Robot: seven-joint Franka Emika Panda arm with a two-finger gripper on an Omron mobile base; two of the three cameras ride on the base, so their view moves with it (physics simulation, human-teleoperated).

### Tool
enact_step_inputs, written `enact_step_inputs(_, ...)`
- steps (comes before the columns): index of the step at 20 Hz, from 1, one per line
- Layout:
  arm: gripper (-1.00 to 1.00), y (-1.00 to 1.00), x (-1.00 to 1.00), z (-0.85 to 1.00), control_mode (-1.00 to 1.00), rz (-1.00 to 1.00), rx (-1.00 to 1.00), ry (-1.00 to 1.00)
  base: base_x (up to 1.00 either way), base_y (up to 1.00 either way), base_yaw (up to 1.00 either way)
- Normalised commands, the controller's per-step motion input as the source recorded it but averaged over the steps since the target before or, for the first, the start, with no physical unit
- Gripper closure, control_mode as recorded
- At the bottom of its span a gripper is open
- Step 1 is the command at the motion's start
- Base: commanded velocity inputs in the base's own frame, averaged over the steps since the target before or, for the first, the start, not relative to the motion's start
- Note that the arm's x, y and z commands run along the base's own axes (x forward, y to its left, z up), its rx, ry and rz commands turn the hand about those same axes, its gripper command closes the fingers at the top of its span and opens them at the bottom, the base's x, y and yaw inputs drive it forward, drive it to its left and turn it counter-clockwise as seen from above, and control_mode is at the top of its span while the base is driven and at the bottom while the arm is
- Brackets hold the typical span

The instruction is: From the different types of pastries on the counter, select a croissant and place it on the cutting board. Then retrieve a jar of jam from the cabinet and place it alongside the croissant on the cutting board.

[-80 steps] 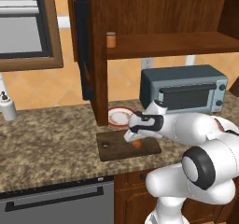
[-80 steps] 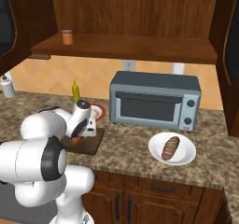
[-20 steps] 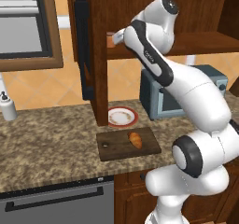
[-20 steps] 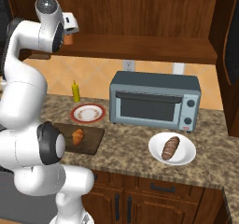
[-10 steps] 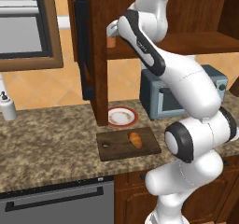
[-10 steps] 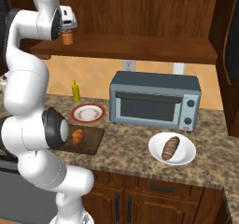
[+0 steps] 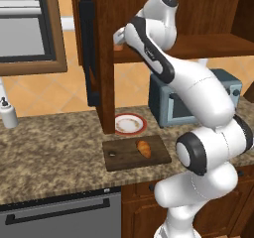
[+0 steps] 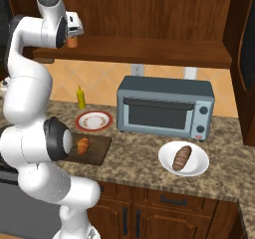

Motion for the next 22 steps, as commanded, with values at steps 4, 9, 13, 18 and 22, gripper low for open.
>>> enact_step_inputs(4, -1.00, 0.00, 0.41, 0.00, -1.00, 0.00, 0.00, -0.01, 0.00, 0.00, 0.00)
enact_step_inputs(9, -1.00, 0.00, 0.54, 0.00, -1.00, 0.00, 0.00, 0.00, 0.00, 0.00, 0.00)
enact_step_inputs(13, -1.00, 0.13, 0.52, 0.00, -1.00, 0.00, 0.00, 0.01, 0.00, 0.00, 0.00)
enact_step_inputs(18, -1.00, 0.24, 0.55, 0.00, -1.00, 0.00, 0.00, 0.03, 0.00, 0.00, 0.00)
enact_step_inputs(22, -1.00, 0.16, 0.48, 0.00, -1.00, 0.00, 0.00, 0.03, 0.00, 0.00, 0.00)
